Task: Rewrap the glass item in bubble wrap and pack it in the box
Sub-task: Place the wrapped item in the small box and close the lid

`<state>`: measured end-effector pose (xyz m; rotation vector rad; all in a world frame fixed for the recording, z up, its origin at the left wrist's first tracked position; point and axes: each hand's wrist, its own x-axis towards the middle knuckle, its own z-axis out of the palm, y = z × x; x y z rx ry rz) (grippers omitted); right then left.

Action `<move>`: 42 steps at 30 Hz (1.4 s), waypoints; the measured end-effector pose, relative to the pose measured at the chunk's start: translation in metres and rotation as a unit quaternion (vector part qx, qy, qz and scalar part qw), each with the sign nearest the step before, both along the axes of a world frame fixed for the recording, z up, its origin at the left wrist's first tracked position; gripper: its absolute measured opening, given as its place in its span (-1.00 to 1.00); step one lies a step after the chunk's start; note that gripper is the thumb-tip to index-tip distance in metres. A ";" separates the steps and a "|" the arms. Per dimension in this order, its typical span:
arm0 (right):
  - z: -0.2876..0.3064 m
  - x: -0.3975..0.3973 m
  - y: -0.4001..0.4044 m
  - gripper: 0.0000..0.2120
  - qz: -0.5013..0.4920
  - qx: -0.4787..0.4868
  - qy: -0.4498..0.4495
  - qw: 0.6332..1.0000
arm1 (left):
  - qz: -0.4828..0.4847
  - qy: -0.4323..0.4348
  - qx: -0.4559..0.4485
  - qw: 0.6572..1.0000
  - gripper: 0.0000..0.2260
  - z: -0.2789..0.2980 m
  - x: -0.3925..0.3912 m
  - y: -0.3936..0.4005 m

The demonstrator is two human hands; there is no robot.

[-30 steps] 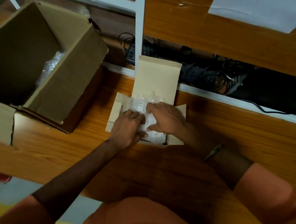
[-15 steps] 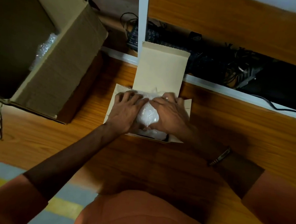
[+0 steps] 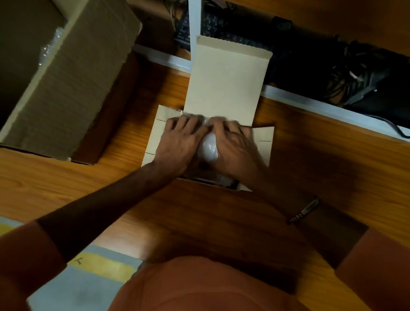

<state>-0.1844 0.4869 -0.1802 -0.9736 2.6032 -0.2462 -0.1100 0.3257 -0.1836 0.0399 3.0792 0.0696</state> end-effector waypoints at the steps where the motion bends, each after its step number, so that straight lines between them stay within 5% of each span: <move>1: -0.001 -0.001 0.000 0.04 0.007 -0.002 0.008 1.000 | 0.007 -0.004 -0.009 1.000 -0.04 0.000 -0.001 0.002; 10: 0.012 -0.004 0.008 0.27 0.024 -0.016 -0.040 0.999 | -0.040 -0.018 -0.035 0.998 -0.02 0.011 0.016 -0.002; 13: 0.022 -0.006 0.013 0.30 0.045 -0.007 -0.063 0.997 | -0.047 -0.051 0.040 0.997 -0.05 0.023 0.017 -0.016; 19: 0.026 -0.001 0.025 0.11 0.020 -0.088 -0.055 0.994 | 0.122 0.085 0.098 0.984 -0.44 0.042 0.048 -0.035; 24: 0.020 0.012 0.032 -0.09 -0.002 -0.114 -0.006 0.993 | 0.240 0.111 0.124 0.956 -0.49 0.044 0.066 -0.030; 30: 0.028 0.018 0.034 0.04 -0.007 -0.064 0.026 0.998 | 0.283 0.062 0.116 0.950 -0.39 0.039 0.071 -0.024; 33: 0.026 0.018 0.039 0.13 0.017 -0.006 0.022 1.000 | 0.293 0.074 0.150 0.942 -0.51 0.037 0.071 -0.022; 38: 0.027 0.018 0.038 0.09 0.034 0.026 0.034 0.999 | 0.212 0.096 0.196 0.953 -0.82 0.040 0.069 -0.013; 42: 0.026 0.018 0.038 0.07 0.027 0.025 0.024 0.999 | 0.100 0.103 0.249 0.958 -0.85 0.043 0.064 0.004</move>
